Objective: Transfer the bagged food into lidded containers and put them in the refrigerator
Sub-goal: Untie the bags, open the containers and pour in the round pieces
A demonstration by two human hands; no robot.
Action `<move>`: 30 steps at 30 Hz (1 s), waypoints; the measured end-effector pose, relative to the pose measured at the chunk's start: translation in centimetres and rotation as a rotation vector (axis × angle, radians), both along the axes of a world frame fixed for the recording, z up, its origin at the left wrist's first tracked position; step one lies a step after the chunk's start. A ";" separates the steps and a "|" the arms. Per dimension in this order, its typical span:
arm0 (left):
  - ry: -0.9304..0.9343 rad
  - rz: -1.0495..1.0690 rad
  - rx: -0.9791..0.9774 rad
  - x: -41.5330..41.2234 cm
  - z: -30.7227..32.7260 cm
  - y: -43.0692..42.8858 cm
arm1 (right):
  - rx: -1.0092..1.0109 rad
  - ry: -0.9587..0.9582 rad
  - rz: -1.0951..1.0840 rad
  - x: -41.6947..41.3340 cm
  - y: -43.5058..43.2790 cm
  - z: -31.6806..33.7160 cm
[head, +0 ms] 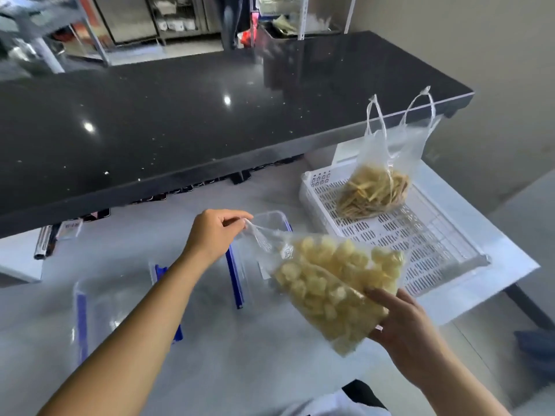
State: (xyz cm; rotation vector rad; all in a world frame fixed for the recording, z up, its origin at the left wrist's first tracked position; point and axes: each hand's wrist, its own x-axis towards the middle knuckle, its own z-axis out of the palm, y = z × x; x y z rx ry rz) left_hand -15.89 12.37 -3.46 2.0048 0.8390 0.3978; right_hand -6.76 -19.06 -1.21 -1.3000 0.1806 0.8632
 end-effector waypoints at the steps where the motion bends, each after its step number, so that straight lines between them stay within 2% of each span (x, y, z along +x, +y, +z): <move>1: -0.006 0.007 0.012 0.0 -0.4 0.0 | -0.005 0.003 -0.016 -0.4 -0.1 -0.2; 6: 0.086 0.019 0.104 0.7 -2.0 0.8 | -0.009 -0.004 -0.045 -1.6 0.0 -0.5; 13: 0.190 -0.078 0.006 1.6 -3.3 1.2 | -0.002 -0.008 -0.027 -1.7 -0.4 -0.2; 21: 0.199 -0.099 0.028 -0.4 -2.9 -0.4 | 0.019 0.032 0.009 -1.7 -2.1 -0.1; 30: 0.094 0.094 0.108 -3.0 -2.8 -3.0 | 0.010 -0.075 0.116 1.9 -1.5 2.9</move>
